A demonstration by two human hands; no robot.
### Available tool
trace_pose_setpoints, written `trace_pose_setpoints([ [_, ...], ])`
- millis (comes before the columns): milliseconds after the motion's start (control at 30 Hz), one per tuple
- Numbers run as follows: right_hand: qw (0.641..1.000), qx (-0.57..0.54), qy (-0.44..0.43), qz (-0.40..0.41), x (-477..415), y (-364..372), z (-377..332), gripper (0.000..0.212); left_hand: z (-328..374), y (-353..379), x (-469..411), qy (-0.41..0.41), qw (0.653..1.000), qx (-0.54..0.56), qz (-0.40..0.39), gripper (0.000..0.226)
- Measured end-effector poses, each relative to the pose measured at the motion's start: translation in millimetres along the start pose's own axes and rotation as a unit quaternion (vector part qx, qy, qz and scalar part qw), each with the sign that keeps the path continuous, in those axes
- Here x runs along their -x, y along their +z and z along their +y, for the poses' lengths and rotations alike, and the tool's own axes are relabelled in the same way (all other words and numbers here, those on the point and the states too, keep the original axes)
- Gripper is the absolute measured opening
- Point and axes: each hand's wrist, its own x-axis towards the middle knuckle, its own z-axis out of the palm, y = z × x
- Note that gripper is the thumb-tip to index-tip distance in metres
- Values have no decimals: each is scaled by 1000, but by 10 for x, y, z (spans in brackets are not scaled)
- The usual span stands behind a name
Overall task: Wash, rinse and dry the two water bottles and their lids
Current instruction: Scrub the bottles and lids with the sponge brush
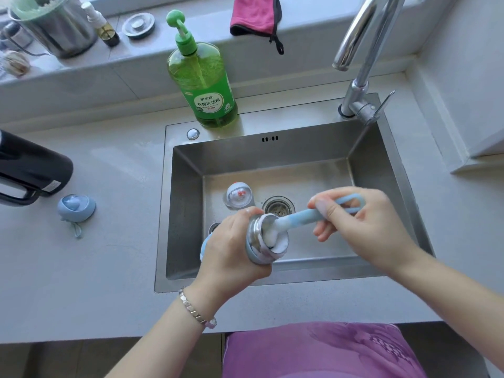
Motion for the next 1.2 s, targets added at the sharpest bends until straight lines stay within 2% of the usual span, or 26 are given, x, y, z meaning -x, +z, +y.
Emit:
trace_pose_setpoints([
  [100,999,5,4,-39,117,162,-60,16,9,12,-31,-1,1000,10,2,70],
  [267,999,-36,7,19,-62,-12,-85,24,-53,-30,-33,-22,1000,15,11,69],
  [400,998,-43,36,-26,48,158,-79,23,-35,21,-49,0,1000,30,-3,71],
  [533,994,-89,53,18,-62,266,-49,23,-75,93,-34,14,997,77,16,67],
  [700,996,-47,64,-46,-9,428,14,21,-127,105,-59,48,997,60,31,68],
  [767,995,-46,69,-48,-66,270,-33,23,-237,89,-37,19,997,72,17,69],
  [833,996,-45,77,-17,-119,38,-77,24,-335,72,6,-21,995,98,-6,75],
  [867,996,-43,81,3,-135,-82,-91,23,-369,72,31,-13,995,94,-15,77],
  [933,995,-38,85,41,-151,-285,-75,21,-423,105,58,34,997,63,-28,69],
  [1000,993,-37,91,66,-159,-416,-38,20,-482,159,47,47,997,50,-38,56],
  [1133,986,-17,102,130,-170,-560,121,20,-668,267,-55,5,999,34,-13,44],
  [1200,978,-7,108,177,-194,-608,247,20,-768,298,-112,-20,999,32,10,46],
])
